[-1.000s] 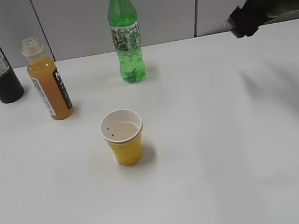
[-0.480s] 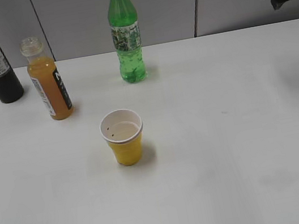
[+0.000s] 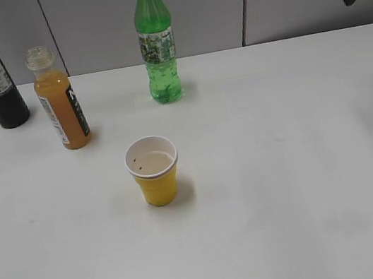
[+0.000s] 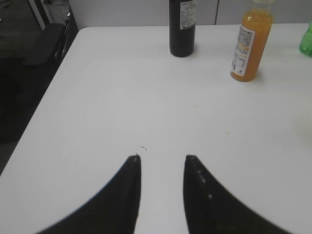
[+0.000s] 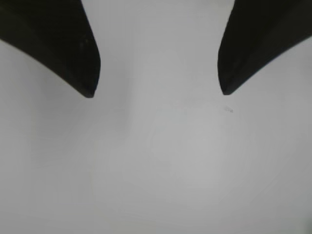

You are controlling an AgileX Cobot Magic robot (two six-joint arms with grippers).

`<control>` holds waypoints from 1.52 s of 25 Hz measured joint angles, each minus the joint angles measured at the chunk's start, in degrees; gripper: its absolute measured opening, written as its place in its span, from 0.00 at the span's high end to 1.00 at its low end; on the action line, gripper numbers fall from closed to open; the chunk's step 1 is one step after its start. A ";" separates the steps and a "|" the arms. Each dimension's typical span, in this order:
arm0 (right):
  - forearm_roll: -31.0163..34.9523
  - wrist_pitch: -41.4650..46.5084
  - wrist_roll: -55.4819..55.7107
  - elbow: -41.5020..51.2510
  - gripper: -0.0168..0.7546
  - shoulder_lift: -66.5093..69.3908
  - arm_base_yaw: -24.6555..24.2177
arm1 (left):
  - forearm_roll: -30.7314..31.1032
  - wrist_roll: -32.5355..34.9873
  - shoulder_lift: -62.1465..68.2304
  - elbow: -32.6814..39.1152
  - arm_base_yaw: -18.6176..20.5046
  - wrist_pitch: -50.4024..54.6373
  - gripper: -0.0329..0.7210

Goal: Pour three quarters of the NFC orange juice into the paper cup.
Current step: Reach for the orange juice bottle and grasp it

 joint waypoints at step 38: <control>0.16 -5.88 -2.21 72.99 0.20 -99.43 0.00 | 0.00 0.00 0.00 0.00 0.00 0.00 0.64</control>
